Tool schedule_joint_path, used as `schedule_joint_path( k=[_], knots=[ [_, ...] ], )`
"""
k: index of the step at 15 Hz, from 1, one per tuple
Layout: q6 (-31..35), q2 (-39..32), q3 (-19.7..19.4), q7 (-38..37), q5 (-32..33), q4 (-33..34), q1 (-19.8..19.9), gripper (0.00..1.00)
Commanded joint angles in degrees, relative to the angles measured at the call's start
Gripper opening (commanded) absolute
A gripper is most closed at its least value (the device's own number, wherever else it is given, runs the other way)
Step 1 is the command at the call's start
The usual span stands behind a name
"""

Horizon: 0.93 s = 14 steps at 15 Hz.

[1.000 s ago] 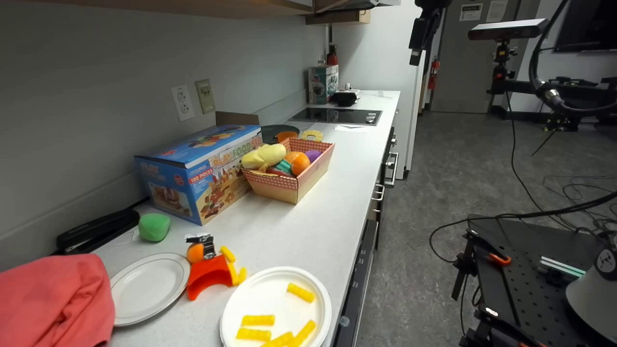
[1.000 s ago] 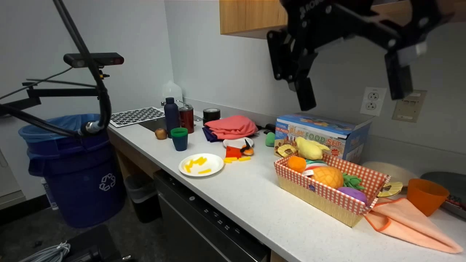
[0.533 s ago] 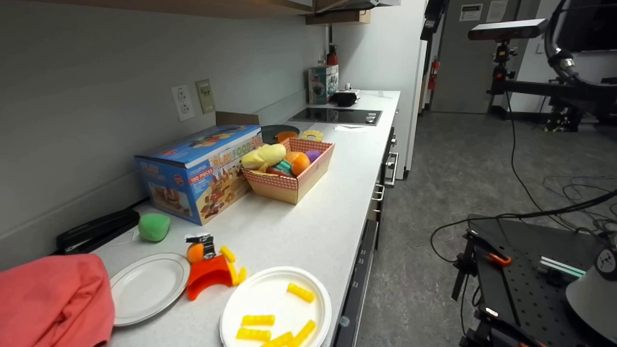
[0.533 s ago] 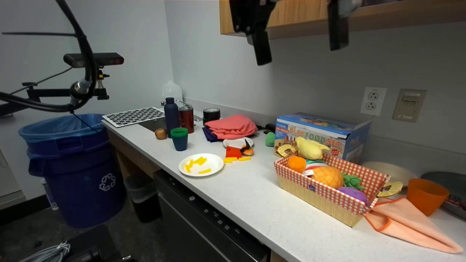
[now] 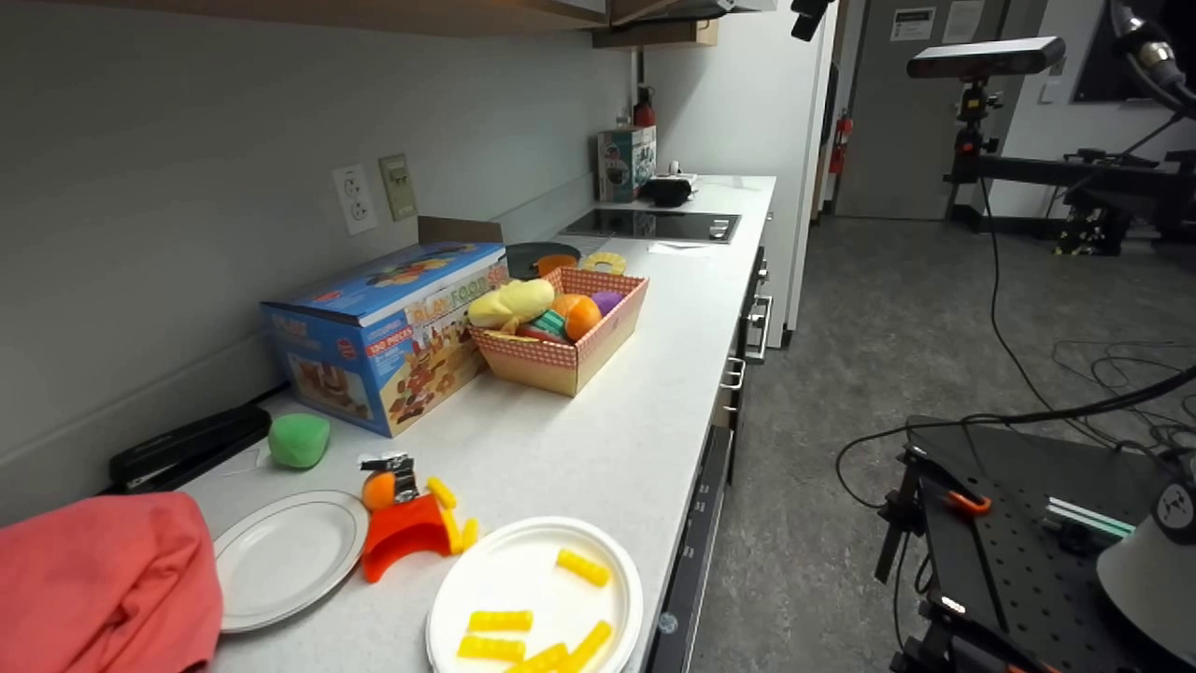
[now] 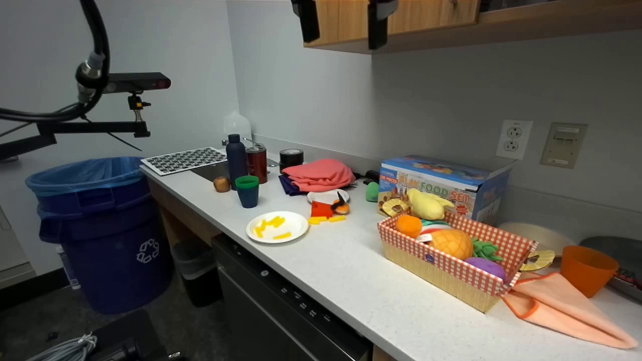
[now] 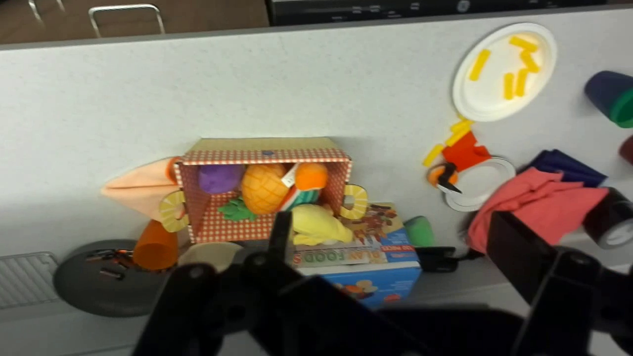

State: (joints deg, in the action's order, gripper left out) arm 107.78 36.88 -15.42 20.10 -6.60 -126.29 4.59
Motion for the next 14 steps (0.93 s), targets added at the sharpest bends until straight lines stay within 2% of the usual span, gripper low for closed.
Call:
schedule_joint_path(
  k=[1,5,11,14],
  knots=[
    [0.0,2.36,-1.57,3.43,-8.34,-1.02,-4.39,1.0],
    [8.2,3.07,-0.56,9.09,-15.44,-4.58,-7.75,1.0],
    [30.76,2.79,-0.81,19.2,-22.45,-11.45,-13.78,1.0],
    [42.8,1.99,-1.4,23.18,-23.74,-14.23,-17.04,1.0]
  ],
)
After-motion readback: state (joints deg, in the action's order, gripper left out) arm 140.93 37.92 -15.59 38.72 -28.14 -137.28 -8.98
